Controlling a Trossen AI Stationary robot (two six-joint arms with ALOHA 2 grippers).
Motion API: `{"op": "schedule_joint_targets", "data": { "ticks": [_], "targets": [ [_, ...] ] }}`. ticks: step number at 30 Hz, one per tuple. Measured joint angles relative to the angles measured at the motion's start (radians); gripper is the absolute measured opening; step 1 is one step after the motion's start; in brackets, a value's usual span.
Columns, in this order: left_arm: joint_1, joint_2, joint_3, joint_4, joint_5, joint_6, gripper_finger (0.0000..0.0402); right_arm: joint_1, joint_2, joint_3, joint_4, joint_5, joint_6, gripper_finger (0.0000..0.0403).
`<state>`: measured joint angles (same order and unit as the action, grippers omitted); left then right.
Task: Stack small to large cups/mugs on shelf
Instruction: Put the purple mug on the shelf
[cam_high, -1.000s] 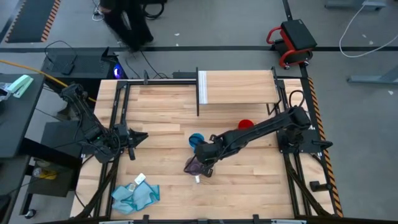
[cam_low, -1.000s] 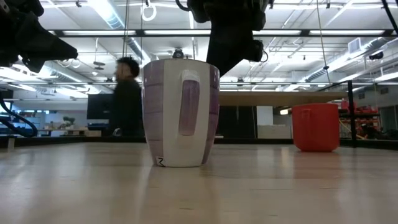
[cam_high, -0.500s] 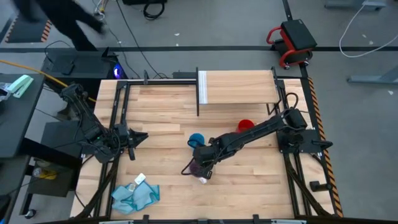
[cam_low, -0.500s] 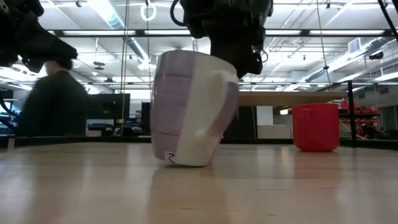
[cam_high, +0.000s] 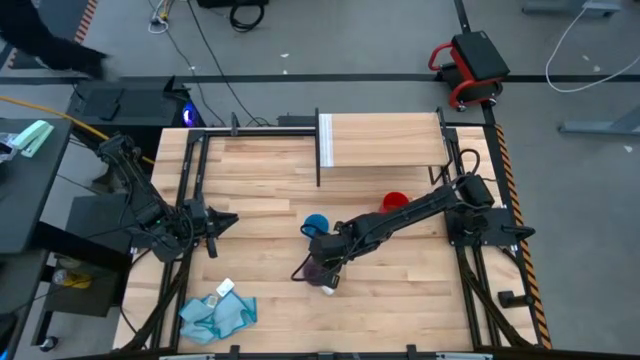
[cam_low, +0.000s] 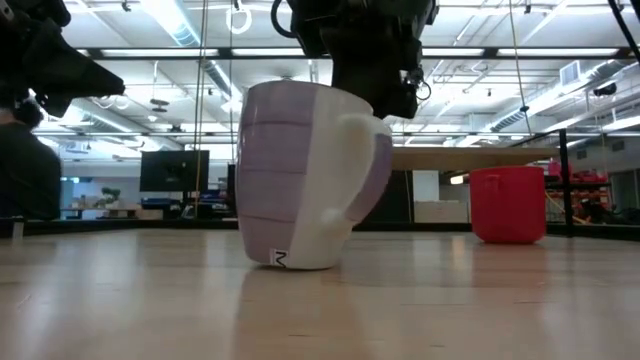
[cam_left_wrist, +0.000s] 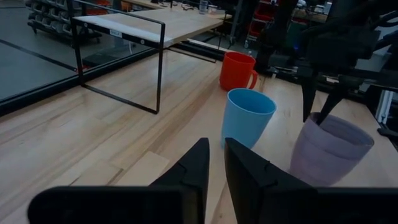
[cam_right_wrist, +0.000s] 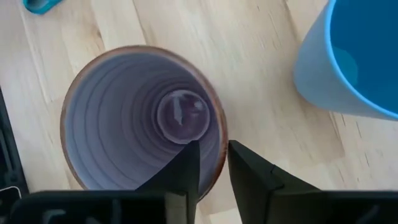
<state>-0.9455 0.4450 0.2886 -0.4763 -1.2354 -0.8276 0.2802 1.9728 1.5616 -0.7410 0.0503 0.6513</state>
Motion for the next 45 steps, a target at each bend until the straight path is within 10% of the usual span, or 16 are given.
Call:
{"op": "schedule_joint_targets", "data": {
  "ticks": [8, 21, 37, 45],
  "targets": [
    [0.000, 0.000, 0.000, 0.000, 0.001, -0.024, 0.0052, 0.000, 0.000, 0.000, -0.008, -0.026, -0.031, 0.0015],
    [0.000, 0.000, 0.000, 0.000, 0.003, -0.025, 0.0049, 0.011, -0.026, 0.024, -0.061, -0.020, -0.045, 0.0011],
    [0.000, 0.000, -0.001, 0.001, 0.003, -0.026, 0.0049, -0.055, -0.036, 0.539, -0.802, 0.266, 0.169, 0.0011],
    [0.000, 0.000, -0.001, 0.001, 0.003, -0.026, 0.0049, -0.191, -0.053, 0.661, -0.833, 0.262, 0.135, 0.0011]
  ]
}}
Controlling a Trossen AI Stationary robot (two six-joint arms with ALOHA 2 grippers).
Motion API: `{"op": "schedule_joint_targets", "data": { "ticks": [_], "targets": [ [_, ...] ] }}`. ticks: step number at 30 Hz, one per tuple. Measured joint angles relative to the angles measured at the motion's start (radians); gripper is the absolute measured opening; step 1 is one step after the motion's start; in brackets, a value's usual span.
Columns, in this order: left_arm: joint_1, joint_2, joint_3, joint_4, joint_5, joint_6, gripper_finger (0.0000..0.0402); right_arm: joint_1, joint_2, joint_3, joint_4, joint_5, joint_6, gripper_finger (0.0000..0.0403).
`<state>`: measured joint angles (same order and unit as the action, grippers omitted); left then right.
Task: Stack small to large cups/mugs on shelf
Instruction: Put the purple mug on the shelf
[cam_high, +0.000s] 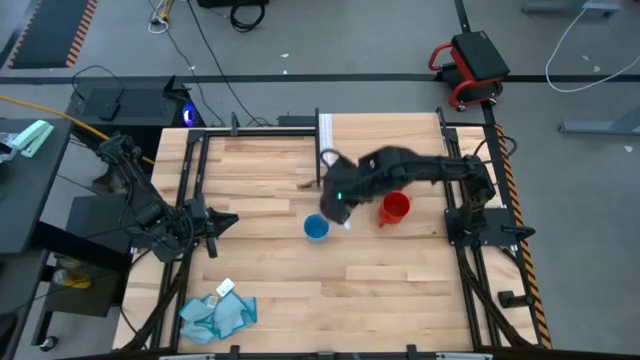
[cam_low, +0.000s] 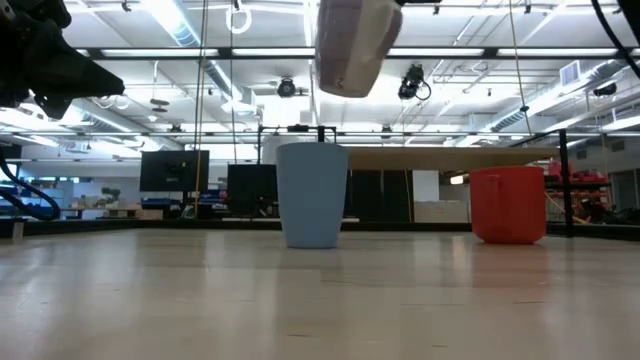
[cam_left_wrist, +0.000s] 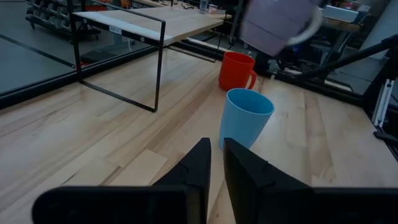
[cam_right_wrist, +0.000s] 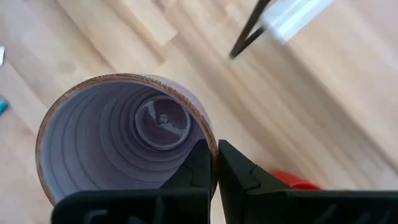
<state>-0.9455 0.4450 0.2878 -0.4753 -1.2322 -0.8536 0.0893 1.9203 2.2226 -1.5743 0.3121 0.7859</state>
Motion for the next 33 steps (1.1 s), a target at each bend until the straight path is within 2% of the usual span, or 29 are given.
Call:
{"op": "schedule_joint_targets", "data": {
  "ticks": [6, 14, 24, 33],
  "targets": [
    [0.000, 0.000, 0.000, -0.001, 0.000, 0.001, 0.0046, -0.118, -0.002, 0.049, 0.003, 0.003, -0.030, 0.0011],
    [0.000, 0.000, 0.000, -0.001, -0.001, 0.005, 0.0046, -0.271, -0.050, 0.046, 0.002, -0.010, -0.062, 0.0011],
    [0.000, 0.000, 0.000, -0.008, -0.001, 0.013, 0.0044, -0.398, -0.090, 0.045, 0.003, -0.018, -0.135, 0.0011],
    [0.033, 0.000, 0.000, -0.007, -0.015, 0.066, 0.0040, -0.484, -0.084, 0.044, 0.003, -0.082, -0.221, 0.0011]
  ]
}}
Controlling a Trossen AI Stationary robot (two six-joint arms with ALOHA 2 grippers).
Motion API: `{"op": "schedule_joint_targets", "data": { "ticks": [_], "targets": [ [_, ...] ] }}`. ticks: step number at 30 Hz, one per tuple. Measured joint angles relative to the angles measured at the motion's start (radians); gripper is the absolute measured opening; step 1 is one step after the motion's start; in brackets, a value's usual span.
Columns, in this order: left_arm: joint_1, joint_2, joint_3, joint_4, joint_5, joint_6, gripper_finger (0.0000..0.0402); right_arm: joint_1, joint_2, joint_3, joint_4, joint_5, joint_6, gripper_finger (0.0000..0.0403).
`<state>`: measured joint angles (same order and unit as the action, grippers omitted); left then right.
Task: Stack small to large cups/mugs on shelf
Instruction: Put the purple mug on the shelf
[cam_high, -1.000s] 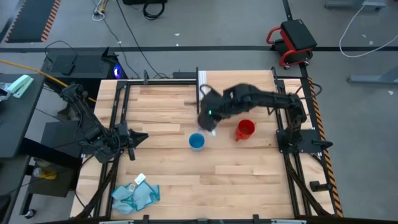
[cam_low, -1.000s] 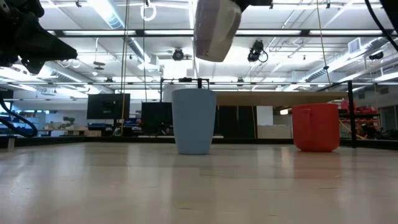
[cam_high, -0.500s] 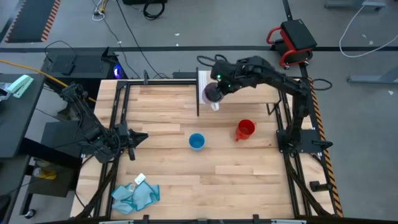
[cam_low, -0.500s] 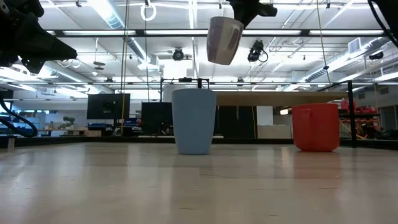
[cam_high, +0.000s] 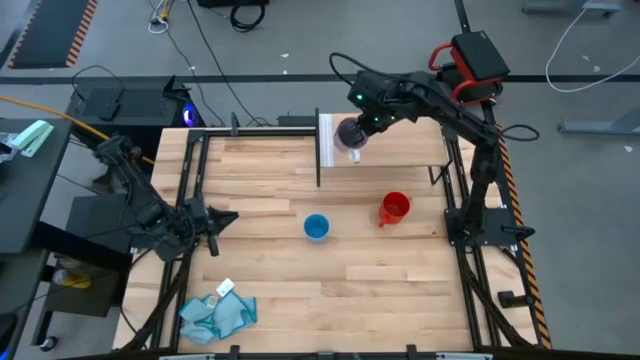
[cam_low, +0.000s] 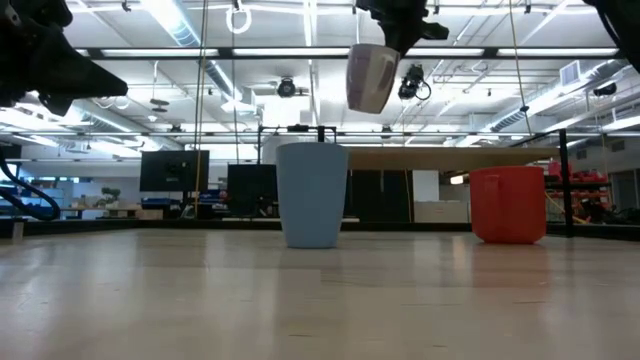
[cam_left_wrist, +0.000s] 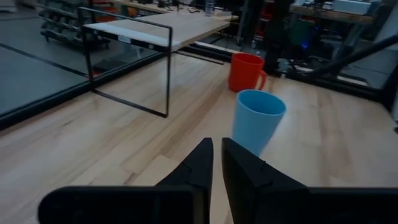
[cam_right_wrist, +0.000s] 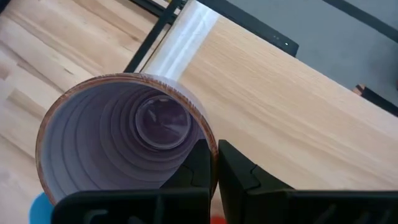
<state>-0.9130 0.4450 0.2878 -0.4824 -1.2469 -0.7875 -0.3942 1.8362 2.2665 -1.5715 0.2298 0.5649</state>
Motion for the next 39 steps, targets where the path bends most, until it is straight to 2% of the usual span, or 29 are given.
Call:
{"op": "schedule_joint_targets", "data": {
  "ticks": [12, 16, 26, 39],
  "targets": [
    [0.130, 0.000, 0.000, 0.000, 0.000, 0.030, 0.0040, -0.068, 0.034, 0.000, 0.001, -0.031, -0.133, 0.0011],
    [0.161, 0.000, 0.000, 0.000, 0.030, 0.040, 0.0035, -0.076, 0.055, 0.000, 0.001, -0.032, -0.174, 0.0011],
    [0.216, 0.000, 0.000, 0.000, 0.089, 0.041, 0.0040, -0.090, 0.072, 0.000, 0.001, -0.030, -0.186, 0.0011],
    [0.243, 0.000, 0.000, 0.000, 0.109, 0.042, 0.0037, -0.118, 0.119, 0.000, 0.045, -0.038, -0.149, 0.0011]
  ]
}}
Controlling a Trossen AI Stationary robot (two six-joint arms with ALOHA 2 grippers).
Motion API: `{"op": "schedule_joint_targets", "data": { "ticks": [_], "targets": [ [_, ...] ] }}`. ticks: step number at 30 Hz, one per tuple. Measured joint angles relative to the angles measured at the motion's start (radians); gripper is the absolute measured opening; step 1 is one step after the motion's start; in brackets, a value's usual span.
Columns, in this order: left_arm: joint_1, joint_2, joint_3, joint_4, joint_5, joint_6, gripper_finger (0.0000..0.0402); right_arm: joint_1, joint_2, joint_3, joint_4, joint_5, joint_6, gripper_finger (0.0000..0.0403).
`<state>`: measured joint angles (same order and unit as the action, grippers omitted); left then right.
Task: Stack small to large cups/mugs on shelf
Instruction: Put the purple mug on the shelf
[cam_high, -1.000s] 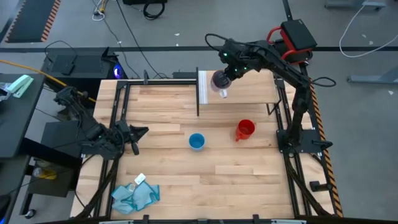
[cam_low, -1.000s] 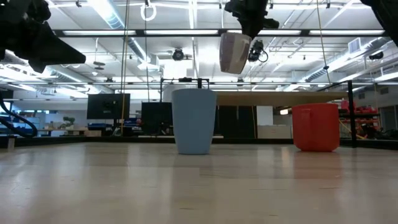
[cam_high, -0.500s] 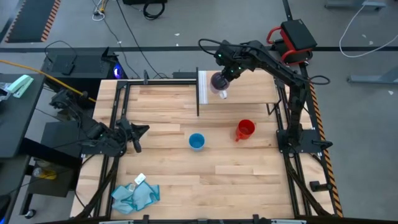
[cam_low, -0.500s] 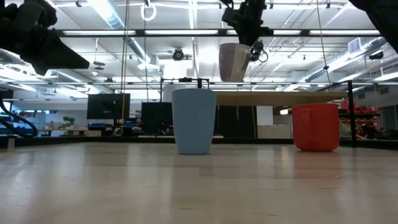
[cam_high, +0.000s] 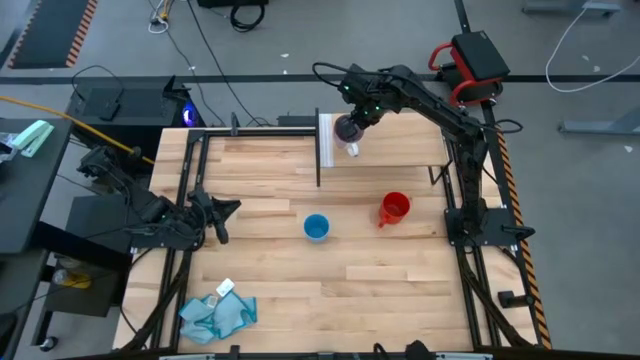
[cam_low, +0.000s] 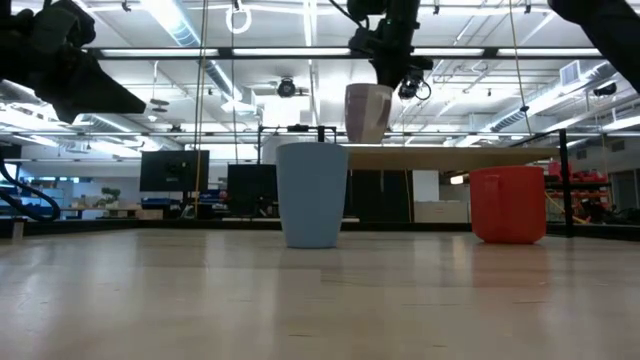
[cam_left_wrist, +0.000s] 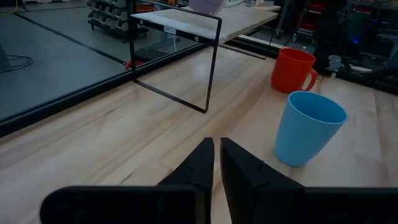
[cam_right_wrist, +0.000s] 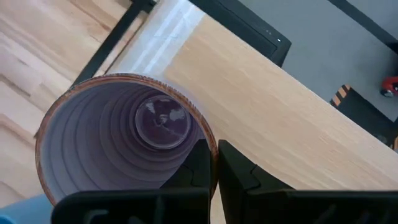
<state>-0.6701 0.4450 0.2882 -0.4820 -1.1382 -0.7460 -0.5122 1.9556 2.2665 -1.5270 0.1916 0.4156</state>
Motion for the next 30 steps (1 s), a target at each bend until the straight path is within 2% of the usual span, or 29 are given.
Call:
{"op": "schedule_joint_targets", "data": {
  "ticks": [24, 30],
  "targets": [
    [0.000, 0.000, 0.001, -0.001, 0.018, 0.010, 0.0040, -0.024, 0.037, 0.000, 0.025, -0.049, -0.015, 0.0011],
    [0.000, 0.000, 0.001, -0.001, 0.018, 0.009, 0.0043, -0.024, 0.037, 0.000, 0.034, -0.056, -0.014, 0.0037]
  ]
}}
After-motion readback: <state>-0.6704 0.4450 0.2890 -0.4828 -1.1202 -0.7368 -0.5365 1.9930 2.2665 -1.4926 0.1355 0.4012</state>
